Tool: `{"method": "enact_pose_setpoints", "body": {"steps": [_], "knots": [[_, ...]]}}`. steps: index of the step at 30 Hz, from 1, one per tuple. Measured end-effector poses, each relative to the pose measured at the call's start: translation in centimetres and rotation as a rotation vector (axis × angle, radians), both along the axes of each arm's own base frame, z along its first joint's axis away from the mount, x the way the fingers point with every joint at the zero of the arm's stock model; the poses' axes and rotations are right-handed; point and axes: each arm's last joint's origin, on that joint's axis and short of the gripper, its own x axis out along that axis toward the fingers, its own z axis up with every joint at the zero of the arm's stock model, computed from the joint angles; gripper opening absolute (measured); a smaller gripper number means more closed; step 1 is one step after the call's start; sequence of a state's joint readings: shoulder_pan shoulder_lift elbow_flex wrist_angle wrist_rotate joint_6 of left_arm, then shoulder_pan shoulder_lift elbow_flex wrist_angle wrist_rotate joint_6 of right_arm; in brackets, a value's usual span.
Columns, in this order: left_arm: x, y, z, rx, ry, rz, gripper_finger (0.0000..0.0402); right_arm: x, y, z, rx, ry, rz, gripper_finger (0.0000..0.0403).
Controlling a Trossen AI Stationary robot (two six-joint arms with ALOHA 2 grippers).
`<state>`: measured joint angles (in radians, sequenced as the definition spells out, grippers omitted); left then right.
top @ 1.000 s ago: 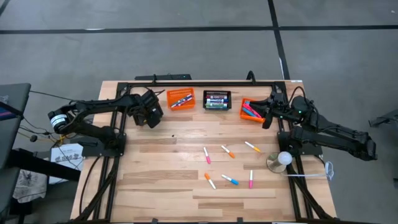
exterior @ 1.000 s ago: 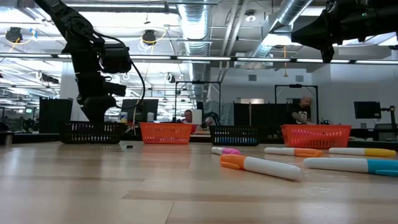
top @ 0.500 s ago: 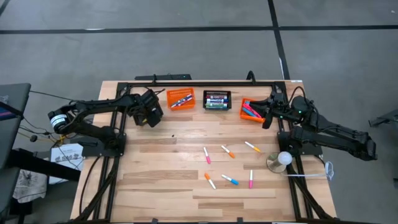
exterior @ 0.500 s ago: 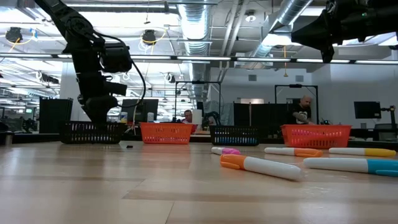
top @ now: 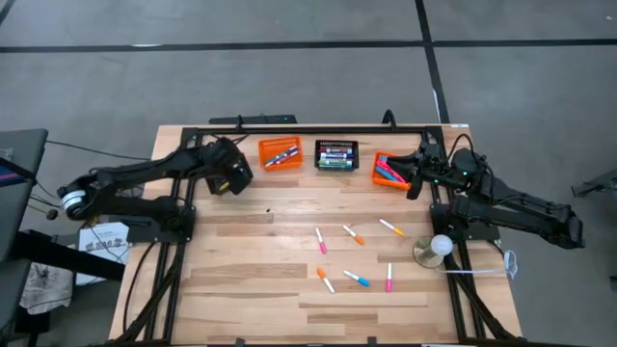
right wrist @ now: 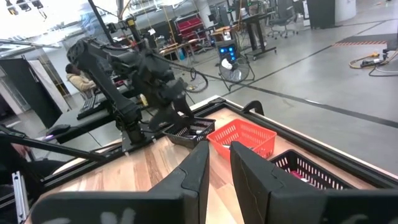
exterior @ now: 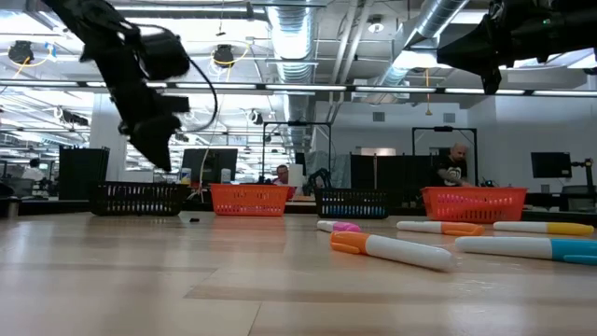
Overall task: Pick & Place Markers
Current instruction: Put the left white pink marker into the left black bin
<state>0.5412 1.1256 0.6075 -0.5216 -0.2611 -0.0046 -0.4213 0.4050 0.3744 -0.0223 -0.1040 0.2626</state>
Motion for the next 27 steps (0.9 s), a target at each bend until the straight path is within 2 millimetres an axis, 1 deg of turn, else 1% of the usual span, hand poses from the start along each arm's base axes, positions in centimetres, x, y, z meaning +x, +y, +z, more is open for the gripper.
{"method": "enact_pose_setpoints", "body": {"steps": [3,7,10,13,16,18,19,24,25,27], "knots": [[-0.3,-0.8,1.6,0.031,-0.09,-0.015,0.0171,0.0,0.0,0.0,0.0,0.001,0.0,0.0056],[0.1,-2.3,4.4,0.046,-0.235,-0.087,0.0168,0.0,0.0,0.0,0.001,0.003,-0.001,0.0056],[1.1,-3.4,6.2,0.038,-0.324,-0.122,0.0162,0.0,0.0,0.0,0.001,0.003,-0.001,0.0056],[2.9,-5.0,7.3,-0.018,-0.411,-0.21,0.0157,0.0,0.0,0.0,0.001,0.003,-0.001,0.0056],[5.2,-6.9,7.7,-0.1,-0.491,-0.28,0.0154,0.0,0.0,-0.1,0.003,0.007,-0.001,0.0056],[6.7,-8.3,7.6,-0.179,-0.513,-0.264,0.0152,0.0,0.0,-0.2,0.008,0.017,-0.001,0.0056],[7.4,-8.9,7.5,-0.233,-0.526,-0.23,0.0151,0.0,0.0,-0.3,0.011,0.024,-0.001,0.0056],[11.4,-11.6,6.4,-0.562,-0.666,0.061,0.0146,0.0,0.0,-0.5,0.02,0.046,-0.001,0.0056],[12.1,-12.1,6.0,-0.604,-0.684,0.087,0.0145,0.0,0.0,-0.5,0.022,0.049,-0.001,0.0056],[13.1,-12.9,5.2,-0.635,-0.707,0.079,0.0143,0.0,0.0,-0.5,0.022,0.05,-0.001,0.0056]]}}
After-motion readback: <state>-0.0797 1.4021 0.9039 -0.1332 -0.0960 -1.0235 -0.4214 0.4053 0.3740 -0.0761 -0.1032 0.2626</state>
